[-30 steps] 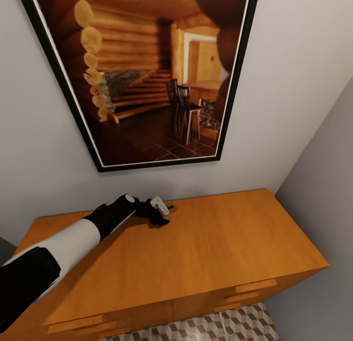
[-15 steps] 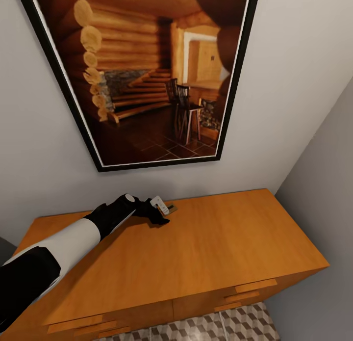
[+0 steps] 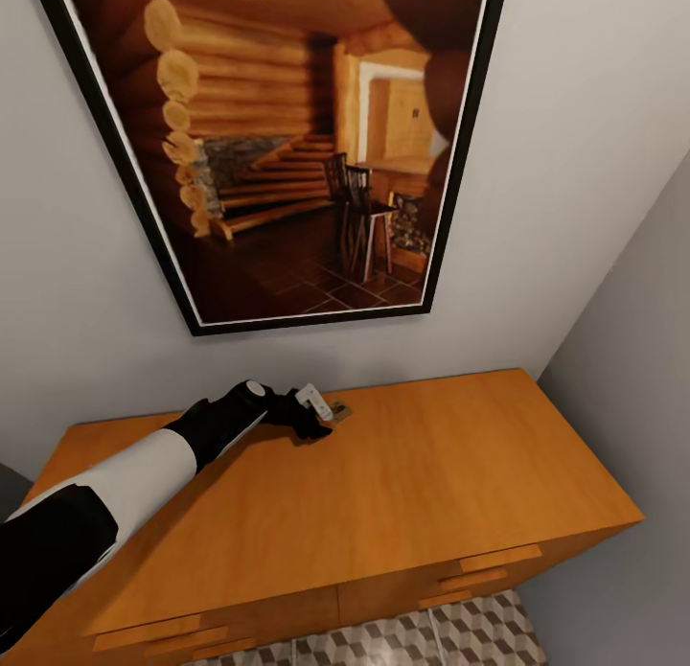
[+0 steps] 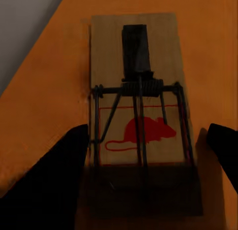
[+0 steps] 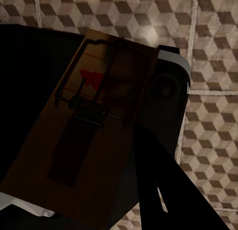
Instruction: Take the four mousetraps from the cabinet in the bathroom and place them on the bathroom floor. Make sure all four end up on the same floor surface, and ensure that at least two of them are either under or directly next to the same bathroom sink.
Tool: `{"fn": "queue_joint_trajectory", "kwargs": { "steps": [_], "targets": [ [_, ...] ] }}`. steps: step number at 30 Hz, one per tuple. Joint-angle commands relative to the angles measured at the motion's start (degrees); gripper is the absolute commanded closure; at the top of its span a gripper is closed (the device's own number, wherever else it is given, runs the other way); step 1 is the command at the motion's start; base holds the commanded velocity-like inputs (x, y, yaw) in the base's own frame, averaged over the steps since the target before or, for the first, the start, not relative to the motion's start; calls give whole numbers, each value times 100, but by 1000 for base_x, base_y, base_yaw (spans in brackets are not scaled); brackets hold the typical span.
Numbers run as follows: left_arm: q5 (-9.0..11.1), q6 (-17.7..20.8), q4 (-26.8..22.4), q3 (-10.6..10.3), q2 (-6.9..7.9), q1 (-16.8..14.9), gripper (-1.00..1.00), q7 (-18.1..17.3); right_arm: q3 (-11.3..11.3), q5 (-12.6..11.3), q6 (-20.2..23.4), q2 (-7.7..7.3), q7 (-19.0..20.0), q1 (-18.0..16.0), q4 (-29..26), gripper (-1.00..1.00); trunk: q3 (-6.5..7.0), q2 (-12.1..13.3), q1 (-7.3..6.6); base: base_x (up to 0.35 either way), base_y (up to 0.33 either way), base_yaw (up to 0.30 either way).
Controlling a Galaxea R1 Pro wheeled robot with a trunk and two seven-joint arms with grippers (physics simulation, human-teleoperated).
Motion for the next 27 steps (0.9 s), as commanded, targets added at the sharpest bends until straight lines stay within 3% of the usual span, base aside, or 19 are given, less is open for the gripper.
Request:
{"fn": "queue_joint_trajectory", "kwargs": {
  "steps": [1,27],
  "targets": [
    [-46,25,149,-42,7,-2,100,16,26,-14,-23,0,-6,-5,8,100,-11,-7,5,0,0,0],
    [-53,29,125,-30,-2,-2,100,8,26,-14,-23,0,-6,-5,8,100,-11,-7,5,0,0,0]
  ]
}}
